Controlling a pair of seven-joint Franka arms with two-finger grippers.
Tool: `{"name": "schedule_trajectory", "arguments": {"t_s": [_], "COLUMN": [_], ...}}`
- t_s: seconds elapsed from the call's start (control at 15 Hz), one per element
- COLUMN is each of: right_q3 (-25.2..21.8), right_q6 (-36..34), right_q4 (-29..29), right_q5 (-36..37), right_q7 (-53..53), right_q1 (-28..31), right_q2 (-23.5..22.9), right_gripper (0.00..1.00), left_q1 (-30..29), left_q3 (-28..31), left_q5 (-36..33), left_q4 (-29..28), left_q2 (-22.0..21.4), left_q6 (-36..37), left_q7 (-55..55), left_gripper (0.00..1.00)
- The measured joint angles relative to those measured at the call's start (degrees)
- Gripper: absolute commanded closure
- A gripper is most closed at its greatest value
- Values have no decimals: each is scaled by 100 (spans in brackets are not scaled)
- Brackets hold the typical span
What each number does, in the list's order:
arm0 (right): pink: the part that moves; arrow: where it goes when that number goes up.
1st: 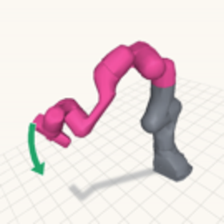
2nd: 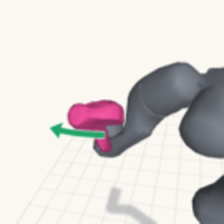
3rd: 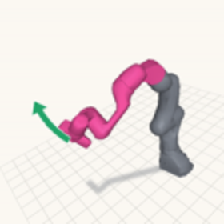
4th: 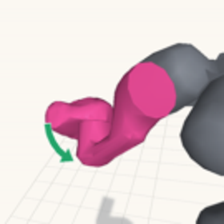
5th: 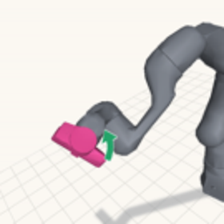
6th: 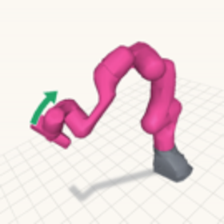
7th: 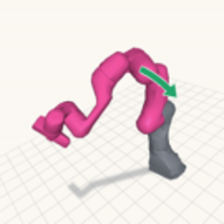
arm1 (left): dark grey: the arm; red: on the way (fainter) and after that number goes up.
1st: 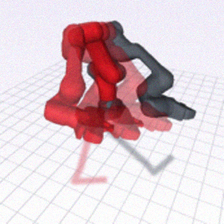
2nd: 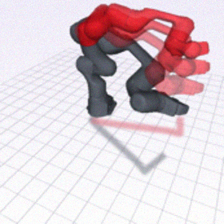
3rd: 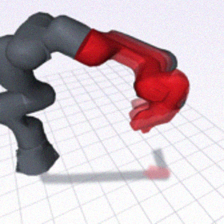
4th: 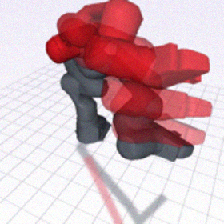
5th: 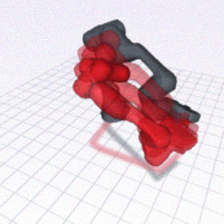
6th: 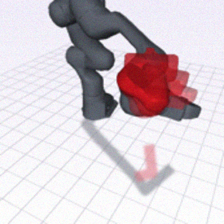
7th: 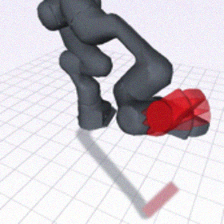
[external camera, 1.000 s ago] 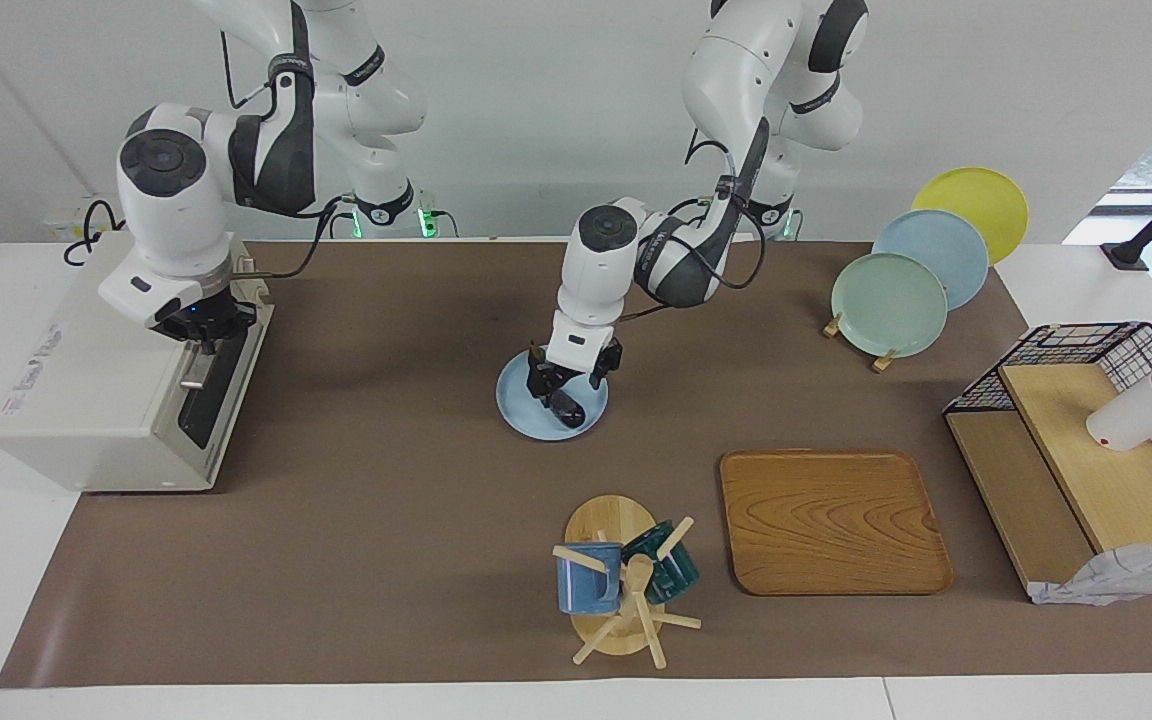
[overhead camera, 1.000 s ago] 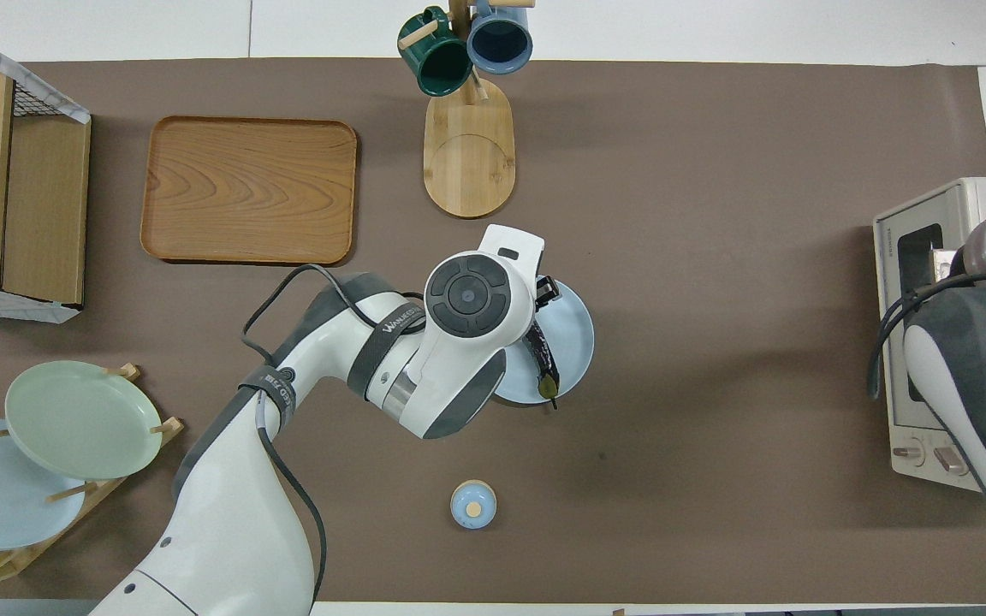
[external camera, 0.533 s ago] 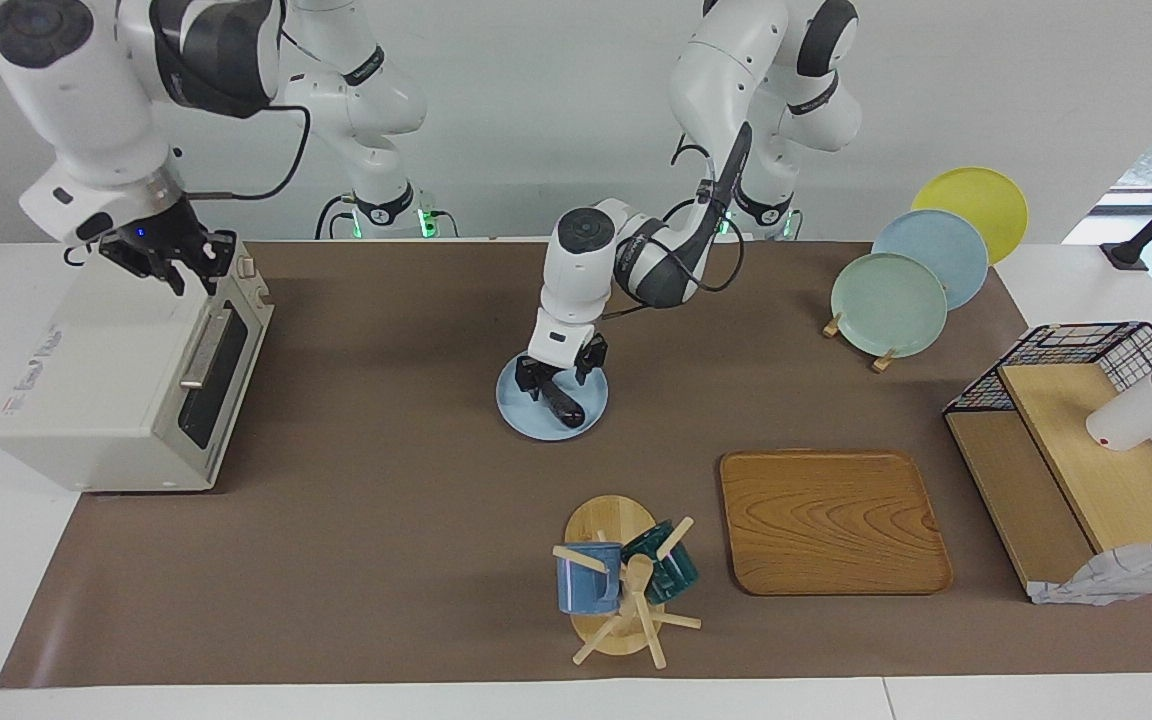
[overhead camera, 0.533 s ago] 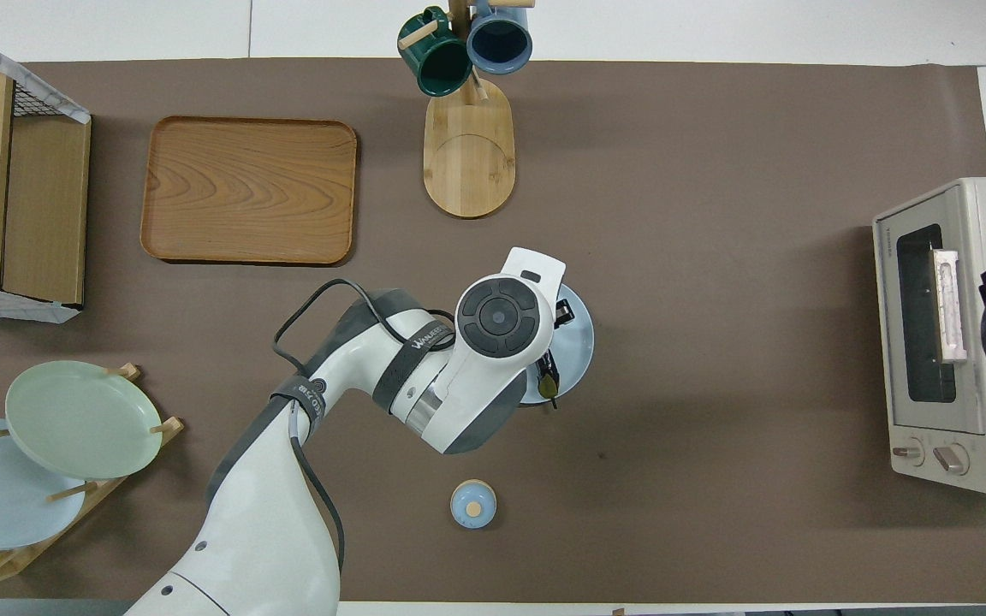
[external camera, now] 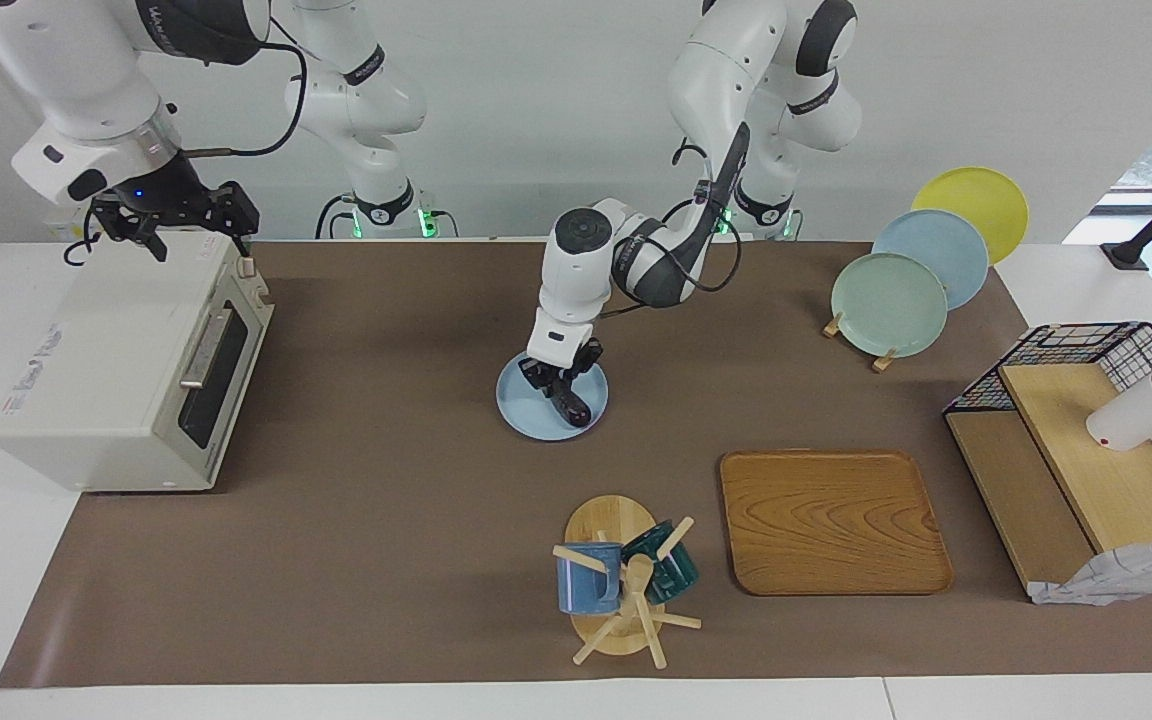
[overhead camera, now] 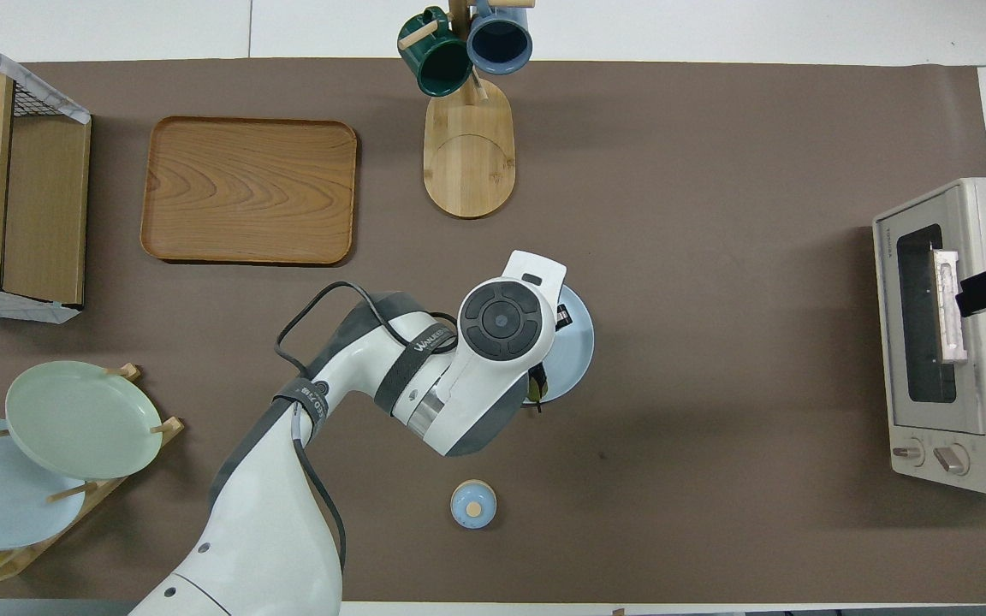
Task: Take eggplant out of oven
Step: 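Grasp the purple eggplant on the blue plate with the left gripper, then carry the eggplant with the left gripper onto the wooden tray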
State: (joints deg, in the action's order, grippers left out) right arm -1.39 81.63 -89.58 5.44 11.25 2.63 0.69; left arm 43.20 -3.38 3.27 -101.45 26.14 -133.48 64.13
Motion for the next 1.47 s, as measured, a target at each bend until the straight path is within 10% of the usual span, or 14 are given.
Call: {"name": "schedule_trajectory", "arguments": {"t_s": [0.4, 0.87, 1.47], "right_q3": [-575, -628, -411], "right_q6": [0, -85, -93], "right_q4": [0, -4, -5], "right_q5": [-68, -78, -79], "right_q7": [-19, -20, -48], "right_q1": [-537, -554, -391], "right_q2": [-47, -45, -33], "right_gripper": [0, 0, 0], "left_q1": [-371, -2189, -3586], "left_q3": [130, 166, 166], "left_q5": [0, 48, 202], "left_q4": [169, 181, 1647], "left_q2": [-366, -845, 498], "left_q6": [462, 1070, 1172], "left_q7": [-433, -3061, -5114], "left_gripper": [100, 100, 100]}}
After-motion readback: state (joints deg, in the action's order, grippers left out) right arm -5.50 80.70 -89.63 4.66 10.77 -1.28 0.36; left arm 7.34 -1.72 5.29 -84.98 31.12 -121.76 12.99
